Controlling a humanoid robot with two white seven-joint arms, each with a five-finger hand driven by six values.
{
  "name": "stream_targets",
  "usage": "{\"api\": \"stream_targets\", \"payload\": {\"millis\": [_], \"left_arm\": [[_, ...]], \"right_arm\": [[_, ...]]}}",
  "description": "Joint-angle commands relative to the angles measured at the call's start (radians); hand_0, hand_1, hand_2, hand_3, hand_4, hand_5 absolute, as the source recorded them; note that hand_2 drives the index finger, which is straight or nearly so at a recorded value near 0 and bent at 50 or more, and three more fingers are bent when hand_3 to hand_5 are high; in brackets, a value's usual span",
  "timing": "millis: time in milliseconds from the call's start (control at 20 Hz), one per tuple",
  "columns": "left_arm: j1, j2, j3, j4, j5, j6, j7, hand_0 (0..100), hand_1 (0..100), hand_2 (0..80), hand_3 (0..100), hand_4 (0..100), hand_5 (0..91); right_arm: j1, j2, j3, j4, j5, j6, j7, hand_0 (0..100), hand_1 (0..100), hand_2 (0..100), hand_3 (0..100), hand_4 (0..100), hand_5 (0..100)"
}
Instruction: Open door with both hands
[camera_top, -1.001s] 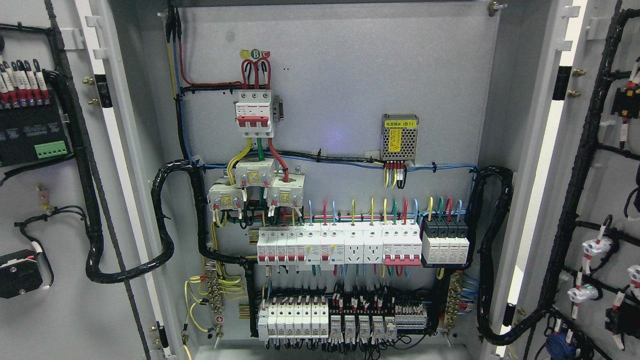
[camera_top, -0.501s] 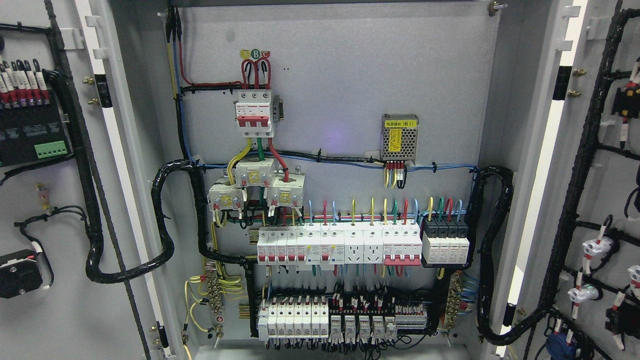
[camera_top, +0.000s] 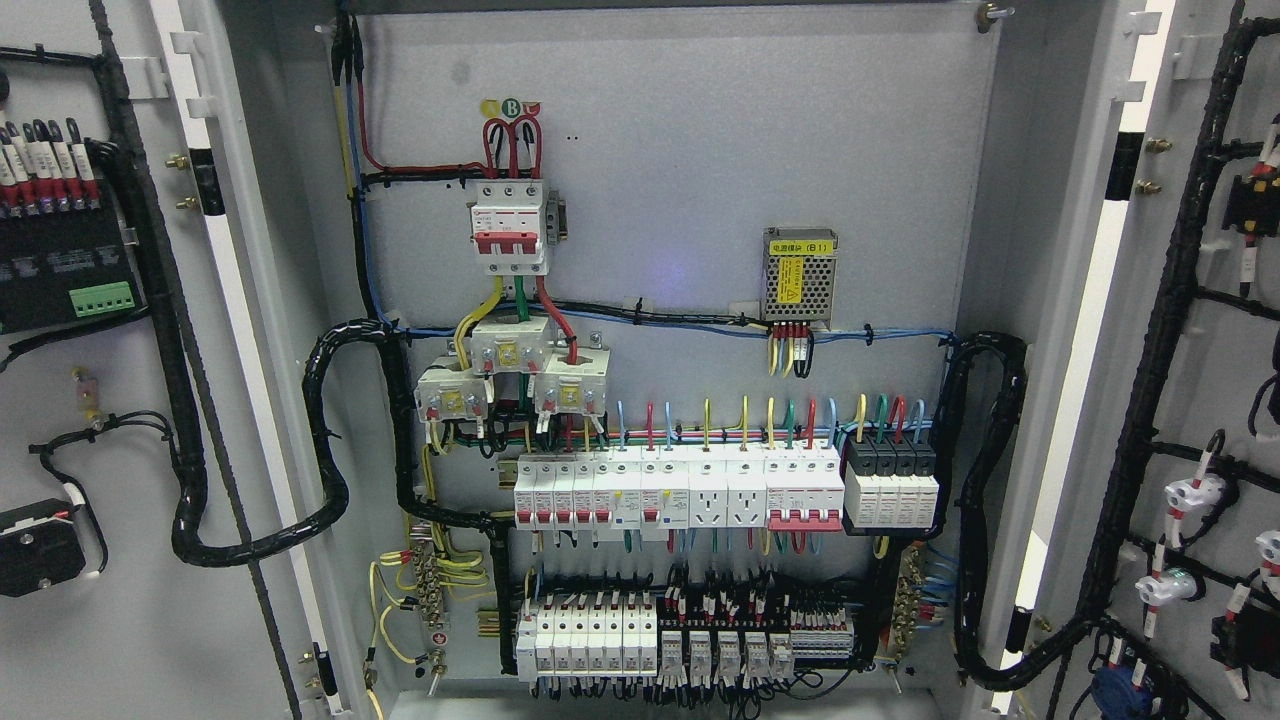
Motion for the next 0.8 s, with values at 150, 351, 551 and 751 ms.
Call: {"api": "stream_targets", "payload": {"millis": [150, 351, 551, 751], "left_arm": [[-0.073, -0.089, 0.131, 0.248, -0.015, 0.137, -0.001, 0, 0, 0.0, 0, 4, 0.0], [-0.109, -0.095, 0.163, 0.271, -0.015, 0.246, -0.001, 0, 0, 0.0, 0, 4, 0.0], [-0.136, -0.103, 0.160, 0.271, -0.016, 0.315, -0.001, 0, 0, 0.0, 0, 4, 0.0], [-0.143, -0.103, 0.149, 0.271, -0.073, 0.343, -0.001, 0, 0, 0.0, 0, 4, 0.0]], "right_arm": [[-0.070, 0.058, -0.009, 0.144, 0.121, 0.163, -0.094, 0, 0, 0, 0, 0, 0], [-0.075, 0.078, -0.006, 0.150, 0.125, 0.203, -0.173, 0, 0, 0, 0, 0, 0], [-0.075, 0.098, -0.001, 0.150, 0.144, 0.249, -0.179, 0, 0, 0, 0, 0, 0], [-0.075, 0.121, -0.006, 0.150, 0.158, 0.275, -0.183, 0, 0, 0, 0, 0, 0]]}}
